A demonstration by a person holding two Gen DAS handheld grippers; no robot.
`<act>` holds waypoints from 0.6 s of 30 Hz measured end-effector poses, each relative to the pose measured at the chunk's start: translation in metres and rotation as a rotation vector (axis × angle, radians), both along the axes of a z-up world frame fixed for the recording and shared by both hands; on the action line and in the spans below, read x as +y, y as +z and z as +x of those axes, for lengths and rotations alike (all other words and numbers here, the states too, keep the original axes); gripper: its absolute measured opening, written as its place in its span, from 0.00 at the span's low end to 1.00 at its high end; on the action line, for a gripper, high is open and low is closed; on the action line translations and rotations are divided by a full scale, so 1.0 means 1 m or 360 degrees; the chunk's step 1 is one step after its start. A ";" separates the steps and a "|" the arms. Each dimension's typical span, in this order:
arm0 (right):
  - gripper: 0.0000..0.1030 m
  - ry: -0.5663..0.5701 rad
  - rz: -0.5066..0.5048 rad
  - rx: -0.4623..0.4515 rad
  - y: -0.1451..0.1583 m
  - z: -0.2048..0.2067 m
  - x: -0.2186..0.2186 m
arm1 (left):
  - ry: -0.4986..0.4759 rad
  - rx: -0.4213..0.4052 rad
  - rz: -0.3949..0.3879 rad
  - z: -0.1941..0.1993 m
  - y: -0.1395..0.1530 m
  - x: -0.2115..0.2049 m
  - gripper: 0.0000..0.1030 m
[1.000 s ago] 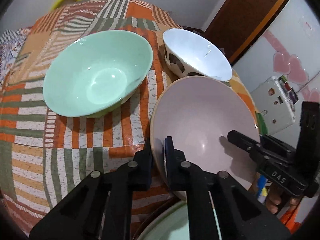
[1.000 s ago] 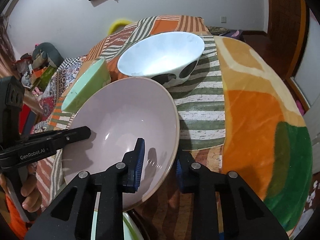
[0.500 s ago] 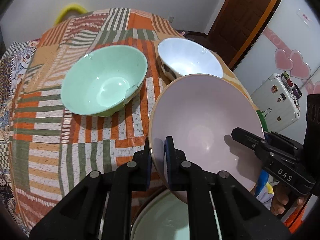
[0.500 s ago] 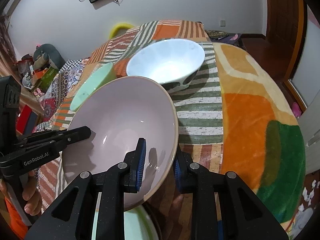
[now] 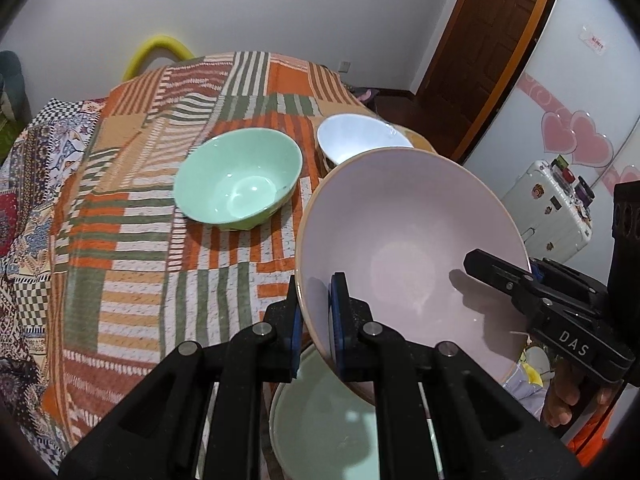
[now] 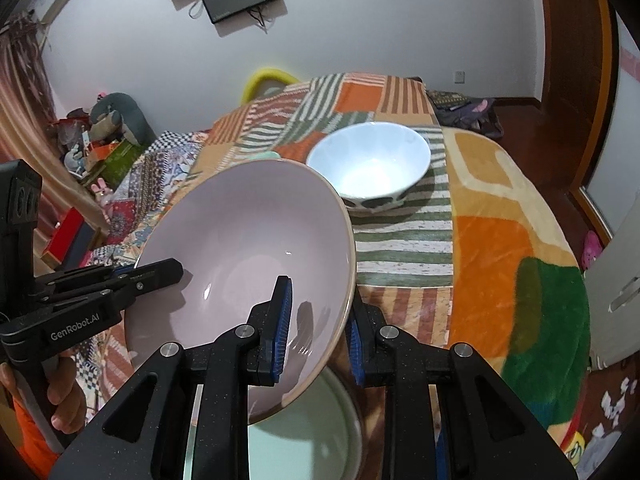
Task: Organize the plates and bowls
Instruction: 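Lift the pink bowl with both grippers and carry it past the plate stack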
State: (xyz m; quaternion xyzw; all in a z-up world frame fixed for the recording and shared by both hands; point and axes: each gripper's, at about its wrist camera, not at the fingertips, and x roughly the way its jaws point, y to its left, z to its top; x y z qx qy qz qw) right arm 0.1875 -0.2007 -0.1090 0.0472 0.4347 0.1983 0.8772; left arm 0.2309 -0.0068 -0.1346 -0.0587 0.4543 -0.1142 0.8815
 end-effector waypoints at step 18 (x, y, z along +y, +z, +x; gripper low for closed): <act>0.22 0.0179 0.0020 -0.0093 0.016 -0.037 0.050 | 0.0192 -0.0137 0.0040 -0.080 0.034 0.053 0.11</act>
